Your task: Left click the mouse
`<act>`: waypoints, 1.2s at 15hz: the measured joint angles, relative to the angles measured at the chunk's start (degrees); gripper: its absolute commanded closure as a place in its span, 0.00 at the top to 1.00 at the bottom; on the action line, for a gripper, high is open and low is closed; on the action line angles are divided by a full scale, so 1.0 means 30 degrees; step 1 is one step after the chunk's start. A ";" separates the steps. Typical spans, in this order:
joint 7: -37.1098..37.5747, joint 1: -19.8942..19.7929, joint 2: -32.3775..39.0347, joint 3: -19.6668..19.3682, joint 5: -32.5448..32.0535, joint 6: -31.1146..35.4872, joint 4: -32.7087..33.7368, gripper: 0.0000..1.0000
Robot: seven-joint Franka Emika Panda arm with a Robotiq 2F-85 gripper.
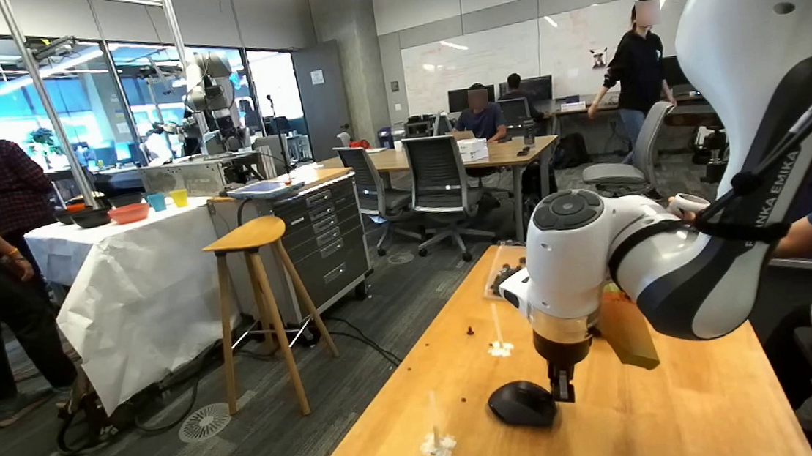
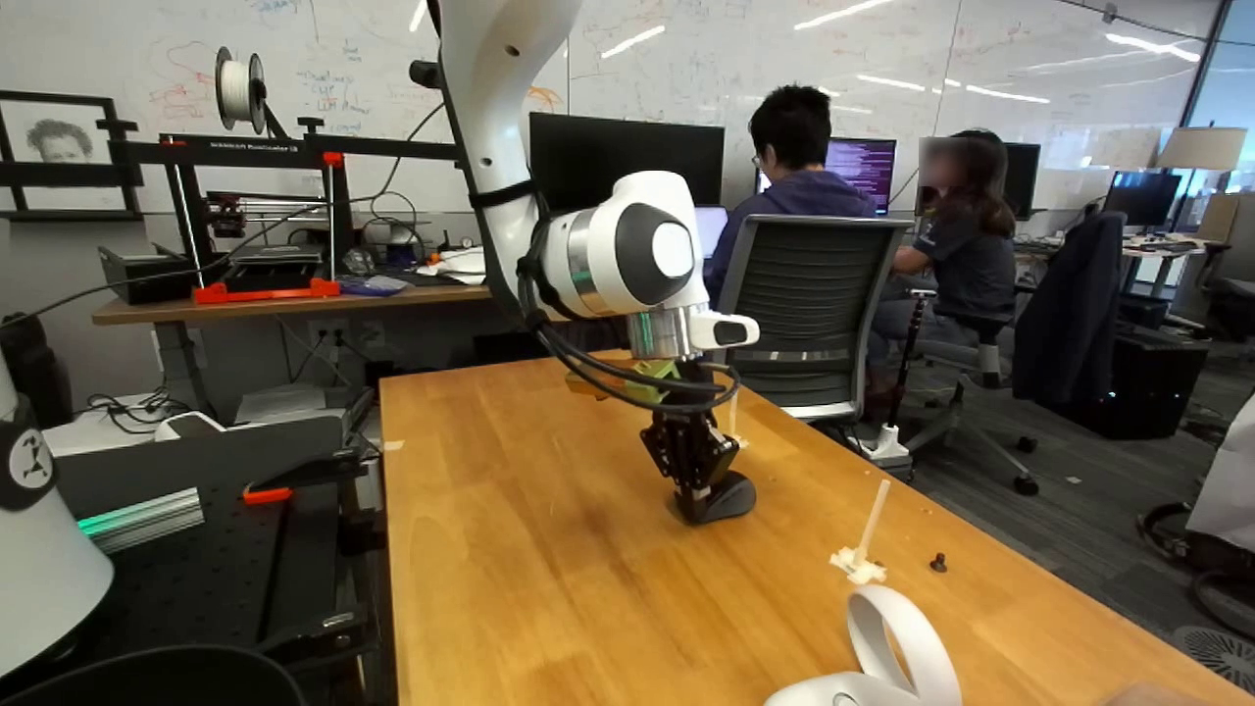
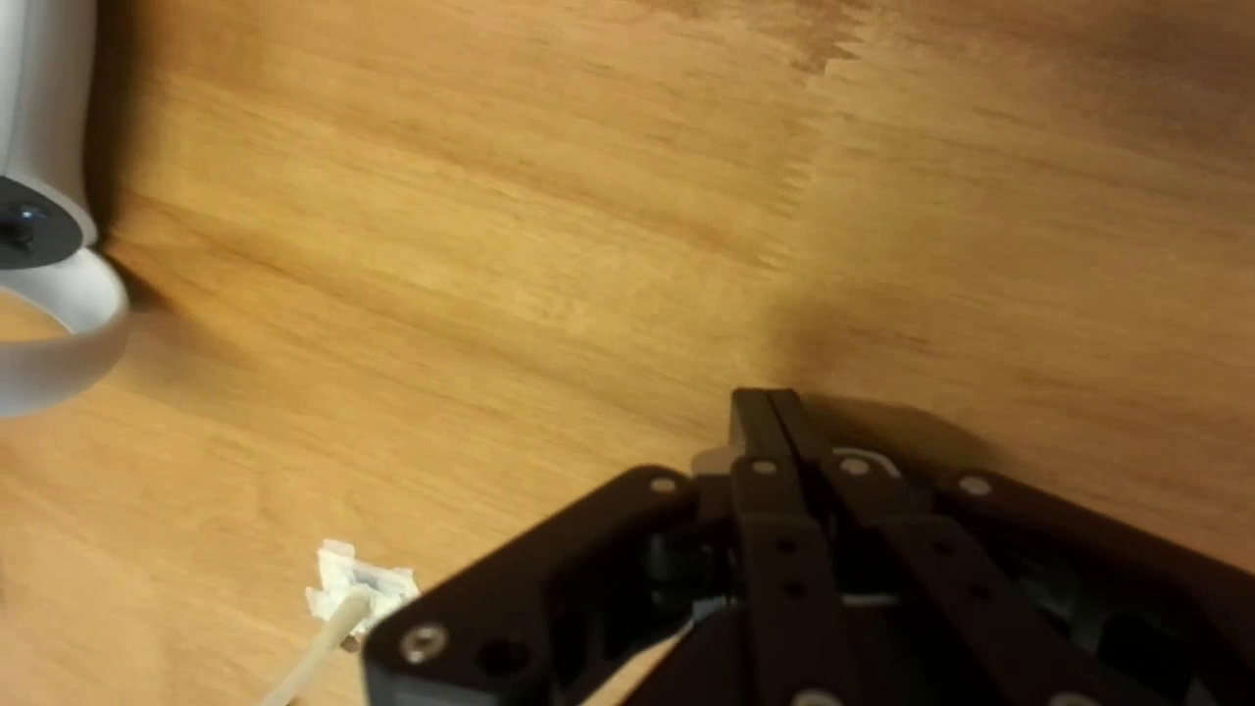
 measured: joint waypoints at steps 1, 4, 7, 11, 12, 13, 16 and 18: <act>0.0000 0.0100 0.0081 -0.0117 0.0134 0.0000 0.0009 0.05; -0.0029 0.0293 0.0160 -0.0282 0.0542 0.0000 0.0015 0.05; -0.0497 0.0292 0.0097 -0.0224 0.1519 0.0000 0.0189 0.06; -0.2681 -0.0293 -0.0995 0.0419 0.3847 -0.0152 0.0807 0.06; -0.3427 -0.0649 -0.1508 0.0738 0.4484 -0.0360 0.0965 0.06; -0.4182 -0.1064 -0.2077 0.1092 0.5122 -0.0718 0.1120 0.06; -0.6971 -0.2713 -0.3903 0.2596 0.7575 -0.2802 0.1614 0.06; -0.8876 -0.3697 -0.5053 0.3456 0.9252 -0.4755 0.1959 0.06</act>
